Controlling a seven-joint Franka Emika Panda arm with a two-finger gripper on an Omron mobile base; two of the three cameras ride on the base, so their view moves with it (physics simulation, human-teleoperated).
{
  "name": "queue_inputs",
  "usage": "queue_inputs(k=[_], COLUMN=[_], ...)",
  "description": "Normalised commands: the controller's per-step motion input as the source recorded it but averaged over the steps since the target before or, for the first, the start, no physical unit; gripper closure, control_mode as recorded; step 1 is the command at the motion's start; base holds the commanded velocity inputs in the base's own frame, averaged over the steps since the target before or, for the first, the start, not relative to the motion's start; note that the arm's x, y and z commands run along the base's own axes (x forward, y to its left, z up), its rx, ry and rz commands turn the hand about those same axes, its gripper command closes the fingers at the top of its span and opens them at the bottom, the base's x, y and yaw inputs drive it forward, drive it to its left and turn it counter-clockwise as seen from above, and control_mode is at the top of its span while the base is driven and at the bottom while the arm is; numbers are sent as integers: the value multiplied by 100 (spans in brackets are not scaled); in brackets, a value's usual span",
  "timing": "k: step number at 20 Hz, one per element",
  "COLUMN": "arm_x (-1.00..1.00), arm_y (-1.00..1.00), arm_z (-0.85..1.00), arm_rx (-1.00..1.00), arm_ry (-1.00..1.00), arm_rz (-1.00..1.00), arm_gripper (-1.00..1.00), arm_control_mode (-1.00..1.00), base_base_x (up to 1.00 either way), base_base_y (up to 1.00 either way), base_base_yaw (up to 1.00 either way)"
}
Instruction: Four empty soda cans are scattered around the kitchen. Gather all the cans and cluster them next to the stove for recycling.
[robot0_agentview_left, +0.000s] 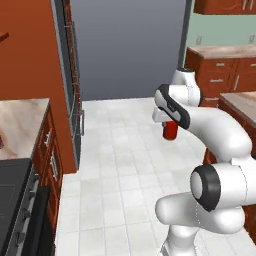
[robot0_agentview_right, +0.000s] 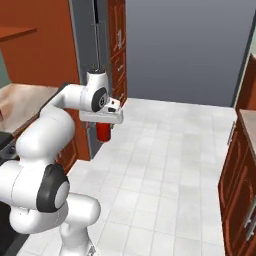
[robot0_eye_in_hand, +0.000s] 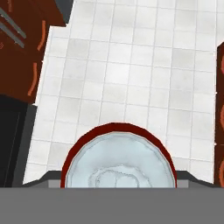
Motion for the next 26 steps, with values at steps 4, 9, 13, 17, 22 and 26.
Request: queue_inputs(k=[4, 9, 13, 17, 22, 26], arm_x=[0, 0, 0, 0, 0, 0], arm_y=[0, 0, 0, 0, 0, 0], arm_z=[0, 0, 0, 0, 0, 0], arm_rx=[0, 0, 0, 0, 0, 0], arm_ry=[0, 0, 0, 0, 0, 0], arm_rz=[0, 0, 0, 0, 0, 0], arm_gripper=[100, 100, 100, 100, 100, 100], arm_control_mode=[100, 100, 100, 100, 100, 100], base_base_x=[46, 44, 45, 56, 68, 67], base_base_y=[-11, -17, -23, -24, -21, -24], base_base_yaw=[49, 52, 54, 57, 61, 62])
